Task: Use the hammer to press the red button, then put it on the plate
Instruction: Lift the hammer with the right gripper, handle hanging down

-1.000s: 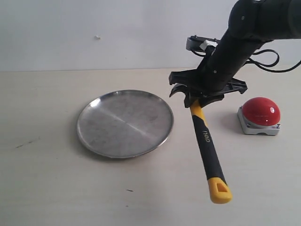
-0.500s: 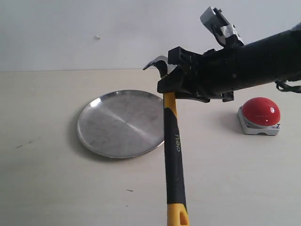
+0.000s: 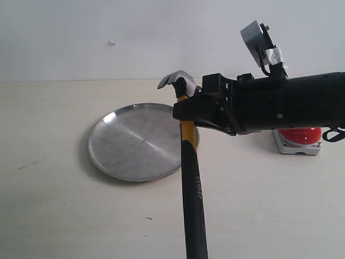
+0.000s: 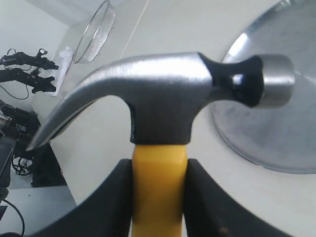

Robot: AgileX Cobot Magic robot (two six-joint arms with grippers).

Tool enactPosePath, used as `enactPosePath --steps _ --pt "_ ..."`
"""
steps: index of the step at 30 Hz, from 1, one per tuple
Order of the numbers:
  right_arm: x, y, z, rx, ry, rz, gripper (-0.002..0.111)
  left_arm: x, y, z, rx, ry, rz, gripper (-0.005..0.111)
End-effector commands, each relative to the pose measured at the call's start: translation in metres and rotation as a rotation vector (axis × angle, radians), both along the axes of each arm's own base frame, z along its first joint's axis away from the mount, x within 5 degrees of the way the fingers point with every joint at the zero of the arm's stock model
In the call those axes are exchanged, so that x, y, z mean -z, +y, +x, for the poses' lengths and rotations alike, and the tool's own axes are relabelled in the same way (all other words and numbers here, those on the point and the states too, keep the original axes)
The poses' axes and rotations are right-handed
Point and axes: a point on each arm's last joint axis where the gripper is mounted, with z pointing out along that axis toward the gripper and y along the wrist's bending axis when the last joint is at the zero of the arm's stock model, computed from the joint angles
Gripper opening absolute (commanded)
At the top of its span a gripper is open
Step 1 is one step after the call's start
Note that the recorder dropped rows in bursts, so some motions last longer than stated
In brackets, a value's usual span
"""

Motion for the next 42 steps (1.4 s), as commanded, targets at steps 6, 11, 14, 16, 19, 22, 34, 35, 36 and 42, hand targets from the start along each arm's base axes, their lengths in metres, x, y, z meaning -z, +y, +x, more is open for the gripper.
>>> enactPosePath --steps 6,11,14,16,19,22,34,35,36,42 --pt "-0.016 -0.002 0.009 0.047 -0.127 -0.021 0.000 0.000 0.000 0.000 -0.001 -0.005 0.001 0.000" --pt "-0.018 -0.003 0.013 0.051 -0.204 -0.073 0.000 0.000 0.000 0.000 -0.001 -0.005 0.001 0.000" --pt "-0.018 -0.003 0.012 0.041 -0.206 -0.067 0.000 -0.001 0.000 0.000 -0.004 -0.002 0.147 0.000" --pt "-0.018 -0.002 0.012 0.038 -0.204 -0.062 0.000 -0.003 -0.001 0.000 -0.004 -0.010 0.330 0.000" --pt "-0.018 -0.002 0.012 0.050 -0.168 -0.043 0.000 -0.009 -0.004 -0.001 0.020 -0.068 0.470 0.000" --pt "-0.024 -0.001 0.014 0.069 -0.127 -0.006 0.000 -0.018 -0.011 -0.002 0.071 -0.181 0.476 0.000" --pt "-0.041 0.018 0.014 0.018 -0.218 -0.011 0.000 -0.030 -0.022 -0.007 0.148 -0.351 0.491 0.000" --pt "-0.041 0.019 0.013 0.015 -0.220 -0.013 0.000 -0.030 -0.022 -0.007 0.148 -0.351 0.491 0.000" --pt "-0.041 0.021 0.012 0.006 -0.219 -0.008 0.000 -0.030 -0.022 -0.007 0.148 -0.351 0.491 0.000" --pt "-0.041 0.022 0.010 -0.007 -0.220 -0.003 0.000 -0.030 -0.021 -0.006 0.147 -0.349 0.491 0.000"
